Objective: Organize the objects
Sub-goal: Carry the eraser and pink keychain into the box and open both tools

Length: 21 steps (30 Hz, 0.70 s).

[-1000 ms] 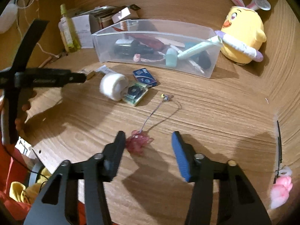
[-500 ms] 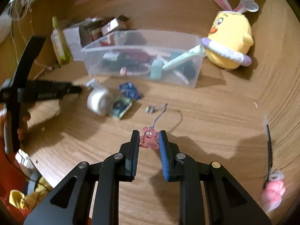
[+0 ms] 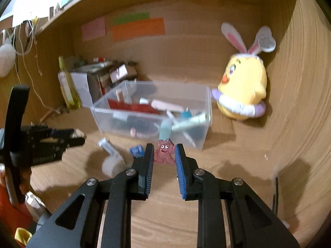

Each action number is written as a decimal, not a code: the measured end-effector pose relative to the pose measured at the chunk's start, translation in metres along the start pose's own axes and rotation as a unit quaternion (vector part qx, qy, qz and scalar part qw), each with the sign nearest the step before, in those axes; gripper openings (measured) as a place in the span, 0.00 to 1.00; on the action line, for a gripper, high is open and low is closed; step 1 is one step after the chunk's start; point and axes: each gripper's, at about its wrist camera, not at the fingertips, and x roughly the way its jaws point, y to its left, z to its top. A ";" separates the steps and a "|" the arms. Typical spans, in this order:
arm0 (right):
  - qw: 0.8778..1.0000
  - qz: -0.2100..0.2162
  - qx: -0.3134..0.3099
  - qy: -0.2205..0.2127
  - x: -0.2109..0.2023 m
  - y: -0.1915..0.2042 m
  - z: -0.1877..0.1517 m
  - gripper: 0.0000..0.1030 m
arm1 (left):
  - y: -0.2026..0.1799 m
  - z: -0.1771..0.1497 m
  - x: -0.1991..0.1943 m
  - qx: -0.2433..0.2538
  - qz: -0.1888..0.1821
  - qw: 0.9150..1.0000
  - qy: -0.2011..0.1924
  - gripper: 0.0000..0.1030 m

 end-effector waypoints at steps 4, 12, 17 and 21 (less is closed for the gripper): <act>1.000 0.005 0.000 -0.024 -0.002 0.001 0.017 0.18 | -0.006 0.008 -0.007 0.000 -0.009 1.000 -0.016 0.38; 0.998 0.011 -0.012 -0.054 0.006 0.008 0.053 0.18 | -0.003 0.031 -0.009 -0.021 -0.023 0.999 -0.042 0.38; 0.998 0.010 -0.022 -0.065 0.016 0.013 0.075 0.18 | -0.002 0.050 -0.005 -0.026 -0.029 0.998 -0.051 0.38; 0.997 0.002 -0.025 -0.067 0.029 0.014 0.089 0.18 | -0.004 0.071 0.001 -0.025 -0.034 0.997 -0.057 0.38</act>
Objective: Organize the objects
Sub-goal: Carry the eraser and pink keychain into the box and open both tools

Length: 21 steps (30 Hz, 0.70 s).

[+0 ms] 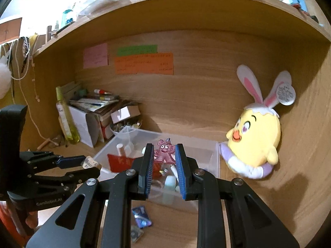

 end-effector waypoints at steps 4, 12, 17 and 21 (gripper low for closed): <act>1.000 -0.009 0.001 0.015 0.018 -0.004 0.003 0.18 | -0.005 0.016 0.011 0.006 -0.007 1.000 0.001 0.38; 0.996 -0.023 0.009 0.081 0.070 -0.020 -0.010 0.18 | -0.016 0.030 0.054 0.017 -0.006 0.999 0.031 0.38; 0.992 -0.028 0.012 0.122 0.099 -0.027 -0.024 0.18 | -0.013 0.033 0.081 0.010 0.003 0.998 0.055 0.38; 0.989 -0.030 0.013 0.144 0.115 -0.030 -0.033 0.18 | -0.010 0.033 0.094 0.006 0.009 0.998 0.065 0.38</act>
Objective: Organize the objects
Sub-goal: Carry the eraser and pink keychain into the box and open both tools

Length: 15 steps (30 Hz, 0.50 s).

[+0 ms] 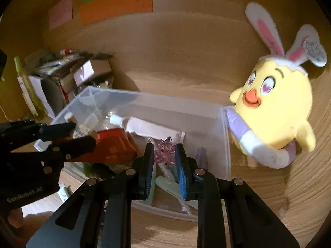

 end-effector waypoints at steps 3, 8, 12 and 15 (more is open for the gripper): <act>1.000 -0.002 -0.004 0.008 0.007 0.001 -0.002 0.19 | 0.003 0.001 0.005 -0.005 -0.002 1.000 0.005 0.38; 1.000 -0.008 -0.018 0.016 0.012 0.005 -0.004 0.19 | 0.002 0.000 -0.001 -0.003 -0.006 1.000 0.001 0.39; 1.000 -0.014 -0.024 0.014 0.008 0.009 -0.002 0.23 | -0.002 -0.001 -0.017 0.006 -0.005 1.000 -0.015 0.47; 1.000 -0.007 -0.018 0.009 -0.001 0.008 0.000 0.36 | -0.004 -0.002 -0.034 0.011 -0.006 0.999 -0.032 0.57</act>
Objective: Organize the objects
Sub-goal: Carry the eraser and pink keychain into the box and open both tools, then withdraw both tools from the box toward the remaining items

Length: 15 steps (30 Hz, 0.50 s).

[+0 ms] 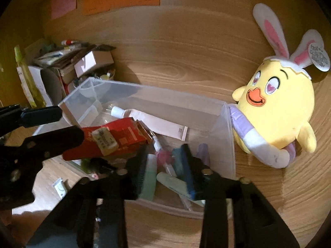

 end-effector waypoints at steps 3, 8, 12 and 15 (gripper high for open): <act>1.000 0.000 0.003 -0.014 -0.015 -0.001 0.001 0.45 | -0.002 0.000 -0.018 0.006 0.002 1.000 -0.016 0.67; 0.999 -0.003 0.004 -0.040 -0.043 0.000 -0.002 0.64 | -0.005 -0.005 -0.048 0.013 0.003 0.999 -0.046 0.87; 0.998 -0.001 0.001 -0.056 -0.065 0.003 -0.013 0.72 | -0.005 -0.017 -0.066 0.020 0.008 0.998 -0.057 0.92; 0.998 0.004 -0.003 -0.058 -0.074 0.007 -0.025 0.74 | -0.005 -0.032 -0.070 0.023 0.014 0.998 -0.050 0.92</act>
